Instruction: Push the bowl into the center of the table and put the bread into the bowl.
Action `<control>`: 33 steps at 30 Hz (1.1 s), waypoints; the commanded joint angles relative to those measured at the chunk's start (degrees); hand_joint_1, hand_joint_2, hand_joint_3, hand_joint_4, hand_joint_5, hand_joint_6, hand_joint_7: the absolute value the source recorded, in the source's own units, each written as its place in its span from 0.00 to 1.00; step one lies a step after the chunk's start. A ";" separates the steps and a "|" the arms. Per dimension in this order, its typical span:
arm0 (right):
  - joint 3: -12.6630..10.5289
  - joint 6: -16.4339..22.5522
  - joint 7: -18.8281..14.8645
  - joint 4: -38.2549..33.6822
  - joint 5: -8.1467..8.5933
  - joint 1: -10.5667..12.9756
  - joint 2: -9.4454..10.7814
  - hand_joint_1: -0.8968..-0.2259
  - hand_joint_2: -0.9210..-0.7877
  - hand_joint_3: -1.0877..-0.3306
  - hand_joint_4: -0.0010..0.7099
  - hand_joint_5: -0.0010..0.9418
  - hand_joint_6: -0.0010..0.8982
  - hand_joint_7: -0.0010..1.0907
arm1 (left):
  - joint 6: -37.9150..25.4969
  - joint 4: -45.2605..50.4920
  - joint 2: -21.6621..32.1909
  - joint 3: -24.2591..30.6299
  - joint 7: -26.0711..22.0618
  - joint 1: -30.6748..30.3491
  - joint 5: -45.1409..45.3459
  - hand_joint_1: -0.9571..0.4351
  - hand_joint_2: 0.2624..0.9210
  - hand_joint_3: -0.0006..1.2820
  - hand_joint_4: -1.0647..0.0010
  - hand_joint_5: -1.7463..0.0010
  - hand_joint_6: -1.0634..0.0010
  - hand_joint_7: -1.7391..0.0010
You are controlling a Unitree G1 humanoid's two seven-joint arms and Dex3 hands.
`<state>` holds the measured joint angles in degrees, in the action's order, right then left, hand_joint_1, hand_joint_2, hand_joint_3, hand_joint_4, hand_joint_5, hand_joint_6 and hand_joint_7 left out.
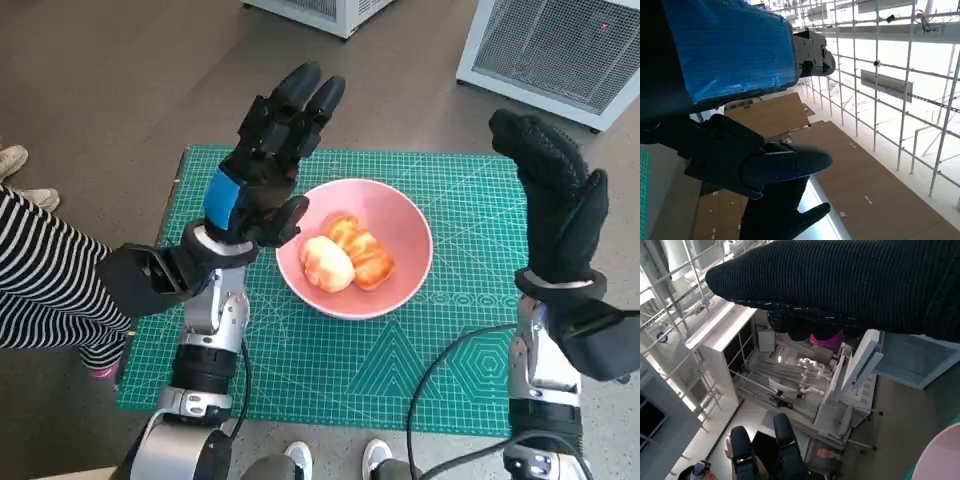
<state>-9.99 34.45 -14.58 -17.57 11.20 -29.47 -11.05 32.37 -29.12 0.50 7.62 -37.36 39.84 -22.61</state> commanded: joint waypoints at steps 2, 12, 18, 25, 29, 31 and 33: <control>0.27 -0.84 -0.35 0.59 0.04 1.12 -0.20 0.30 0.00 0.47 0.22 0.01 0.03 0.49 | 0.31 -0.80 -0.37 0.34 0.09 0.51 -0.52 0.22 0.88 0.47 1.00 0.90 1.00 0.79; 0.69 -1.16 -0.15 0.74 -0.47 1.09 -0.09 0.30 0.00 0.47 0.22 0.01 0.03 0.48 | -0.48 -0.04 -0.21 0.17 0.33 -0.34 -0.21 0.22 0.85 0.49 1.00 0.91 1.00 0.79; 1.05 -1.76 -0.01 0.75 -0.62 0.82 -0.04 0.30 0.00 0.47 0.22 0.01 0.03 0.47 | -0.77 0.25 0.65 0.20 0.39 -0.74 0.17 0.22 0.84 0.50 1.00 0.91 1.00 0.79; 1.66 -2.61 -0.07 0.22 -0.50 0.09 0.22 0.30 0.00 0.47 0.22 0.01 0.03 0.47 | -1.12 0.53 1.85 0.49 0.16 -1.19 -0.08 0.23 0.84 0.50 1.00 0.91 1.00 0.79; 2.02 -3.01 -0.23 -0.10 -0.36 -0.29 0.49 0.29 0.00 0.47 0.22 0.01 0.03 0.47 | -0.99 0.99 2.45 0.56 0.39 -1.64 0.06 0.23 0.84 0.50 1.00 0.91 1.00 0.79; 2.19 -3.15 -0.44 -0.41 -0.20 -0.51 0.63 0.29 0.00 0.48 0.23 0.01 0.03 0.47 | -0.58 1.22 2.71 0.54 0.62 -1.99 0.48 0.24 0.83 0.50 1.00 0.91 1.00 0.80; 2.31 -3.17 -0.63 -0.75 -0.07 -0.67 0.68 0.29 0.00 0.48 0.23 0.01 0.03 0.47 | -0.05 1.29 2.89 0.46 0.92 -2.24 1.01 0.24 0.83 0.50 1.00 0.91 1.00 0.80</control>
<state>-8.17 32.27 -14.59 -17.11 11.12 -30.15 -10.85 31.41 -28.57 2.77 7.86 -36.89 38.51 -22.48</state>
